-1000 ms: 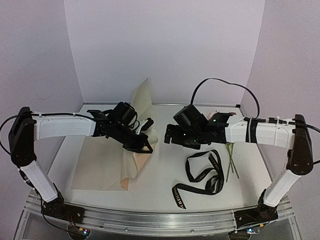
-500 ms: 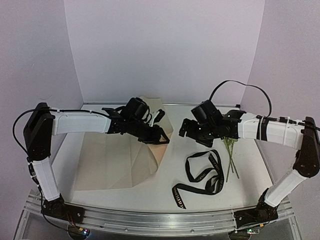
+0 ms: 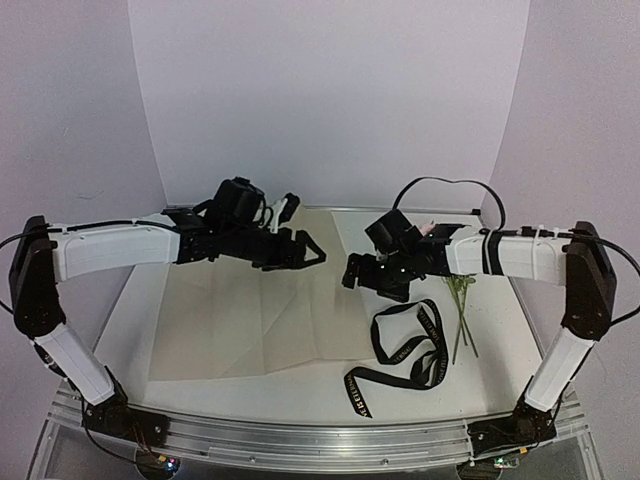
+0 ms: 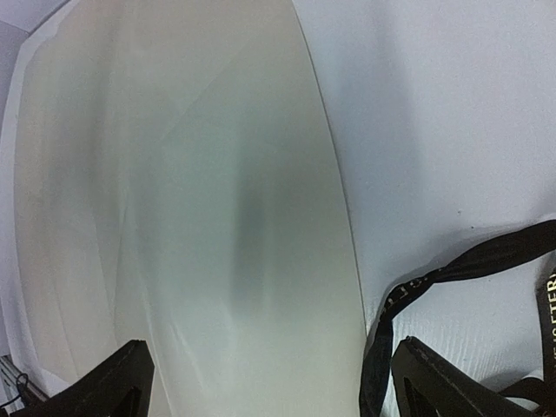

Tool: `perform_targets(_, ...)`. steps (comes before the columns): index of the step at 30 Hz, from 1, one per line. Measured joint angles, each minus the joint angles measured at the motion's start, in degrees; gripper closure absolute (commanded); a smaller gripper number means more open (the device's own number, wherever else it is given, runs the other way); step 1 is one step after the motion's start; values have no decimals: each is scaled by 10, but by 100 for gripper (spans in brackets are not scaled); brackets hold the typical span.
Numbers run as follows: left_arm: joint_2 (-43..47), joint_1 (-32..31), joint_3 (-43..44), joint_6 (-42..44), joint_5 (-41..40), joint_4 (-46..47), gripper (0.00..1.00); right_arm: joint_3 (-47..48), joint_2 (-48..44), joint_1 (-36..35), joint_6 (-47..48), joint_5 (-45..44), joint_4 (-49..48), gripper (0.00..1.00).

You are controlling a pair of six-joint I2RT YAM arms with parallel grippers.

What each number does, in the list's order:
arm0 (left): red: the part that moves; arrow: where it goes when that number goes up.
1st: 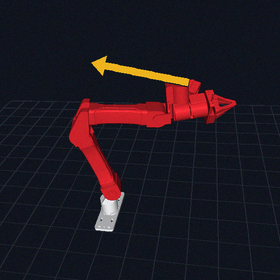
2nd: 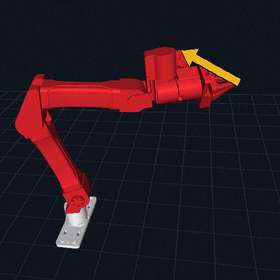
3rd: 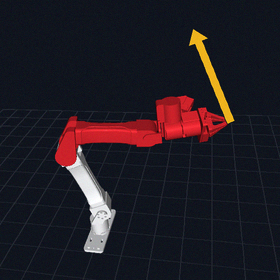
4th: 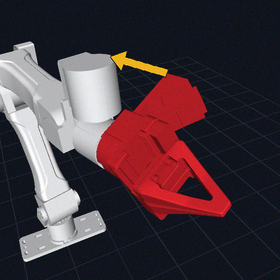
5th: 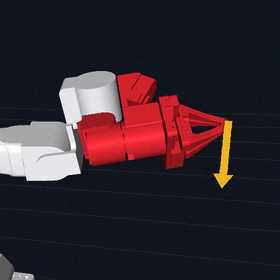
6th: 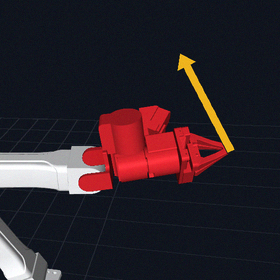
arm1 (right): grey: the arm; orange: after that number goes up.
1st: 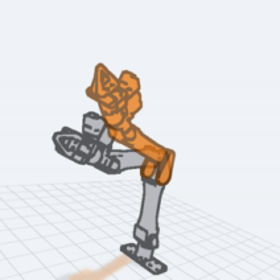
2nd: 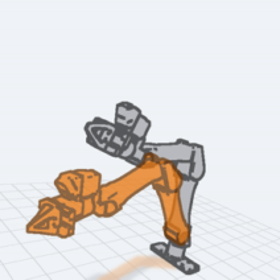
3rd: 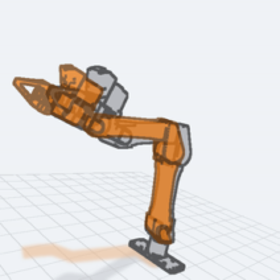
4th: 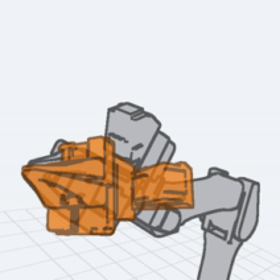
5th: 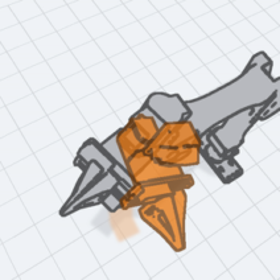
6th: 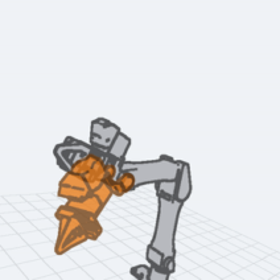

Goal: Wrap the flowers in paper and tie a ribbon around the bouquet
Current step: Unfold the folded wrapping paper at the center of the board.

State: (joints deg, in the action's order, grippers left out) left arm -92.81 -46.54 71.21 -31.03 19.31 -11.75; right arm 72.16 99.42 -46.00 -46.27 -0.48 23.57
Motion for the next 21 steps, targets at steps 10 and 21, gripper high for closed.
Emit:
perform_targets(10, -11, 102, -57, -49, 20, 25, 40, -10, 26, 6, 20, 38, -8, 8)
perform_targets(21, -199, 99, 41, -75, 91, 82, 48, -63, 26, 3, 21, 55, -9, 39)
